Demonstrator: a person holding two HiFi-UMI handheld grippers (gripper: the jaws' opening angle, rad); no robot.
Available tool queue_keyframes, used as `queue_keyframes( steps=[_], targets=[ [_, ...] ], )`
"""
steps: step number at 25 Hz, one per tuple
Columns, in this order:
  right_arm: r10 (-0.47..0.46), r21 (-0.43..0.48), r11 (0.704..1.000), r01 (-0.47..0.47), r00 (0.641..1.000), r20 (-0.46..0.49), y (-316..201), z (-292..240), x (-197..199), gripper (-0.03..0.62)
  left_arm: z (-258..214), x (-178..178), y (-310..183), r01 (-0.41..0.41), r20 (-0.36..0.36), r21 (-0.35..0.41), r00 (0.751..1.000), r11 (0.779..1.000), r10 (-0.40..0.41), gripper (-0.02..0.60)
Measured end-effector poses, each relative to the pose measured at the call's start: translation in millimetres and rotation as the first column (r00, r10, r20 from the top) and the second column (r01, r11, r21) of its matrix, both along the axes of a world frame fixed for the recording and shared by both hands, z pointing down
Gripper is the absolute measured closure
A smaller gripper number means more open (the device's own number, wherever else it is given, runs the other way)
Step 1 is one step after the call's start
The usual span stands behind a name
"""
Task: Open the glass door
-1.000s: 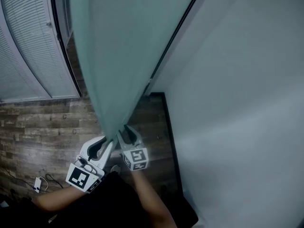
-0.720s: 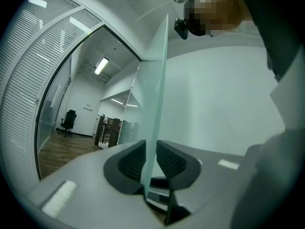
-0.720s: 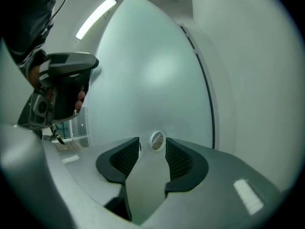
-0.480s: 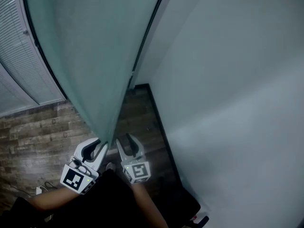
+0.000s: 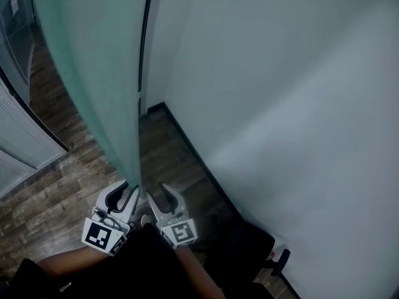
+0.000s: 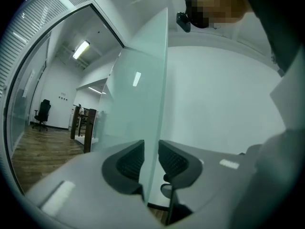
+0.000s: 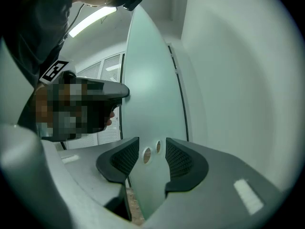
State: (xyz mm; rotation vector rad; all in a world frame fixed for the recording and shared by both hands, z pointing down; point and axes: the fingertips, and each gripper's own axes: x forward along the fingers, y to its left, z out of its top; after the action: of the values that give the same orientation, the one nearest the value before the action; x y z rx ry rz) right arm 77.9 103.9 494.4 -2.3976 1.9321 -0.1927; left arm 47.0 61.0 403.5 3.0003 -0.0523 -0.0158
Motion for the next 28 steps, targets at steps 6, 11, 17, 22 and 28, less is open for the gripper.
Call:
queue_keyframes(
  steps=[6, 11, 17, 22, 28],
  targets=[
    [0.091, 0.031, 0.996, -0.089, 0.991, -0.094, 22, -33, -10, 0.434, 0, 15, 19, -0.097, 0.017, -0.007, 0.995, 0.995, 0.097, 0.486],
    [0.143, -0.002, 0.99, -0.144, 0.986, -0.085, 29, -34, -11, 0.434, -8, 21, 30, -0.131, 0.003, -0.032, 0.991, 0.991, 0.131, 0.479],
    [0.17, 0.044, 0.985, -0.167, 0.983, -0.069, 22, -43, -1, 0.43, -9, 37, 38, -0.149, -0.01, -0.046, 0.989, 0.988, 0.148, 0.477],
    [0.135, 0.064, 0.989, -0.13, 0.988, -0.079, 20, -45, 6, 0.427, -3, 41, 42, -0.181, -0.002, -0.073, 0.983, 0.981, 0.181, 0.477],
    [0.045, 0.026, 0.999, -0.043, 0.996, -0.071, 28, -48, 11, 0.43, -10, 45, 52, -0.202, -0.042, -0.077, 0.979, 0.976, 0.199, 0.474]
  ],
)
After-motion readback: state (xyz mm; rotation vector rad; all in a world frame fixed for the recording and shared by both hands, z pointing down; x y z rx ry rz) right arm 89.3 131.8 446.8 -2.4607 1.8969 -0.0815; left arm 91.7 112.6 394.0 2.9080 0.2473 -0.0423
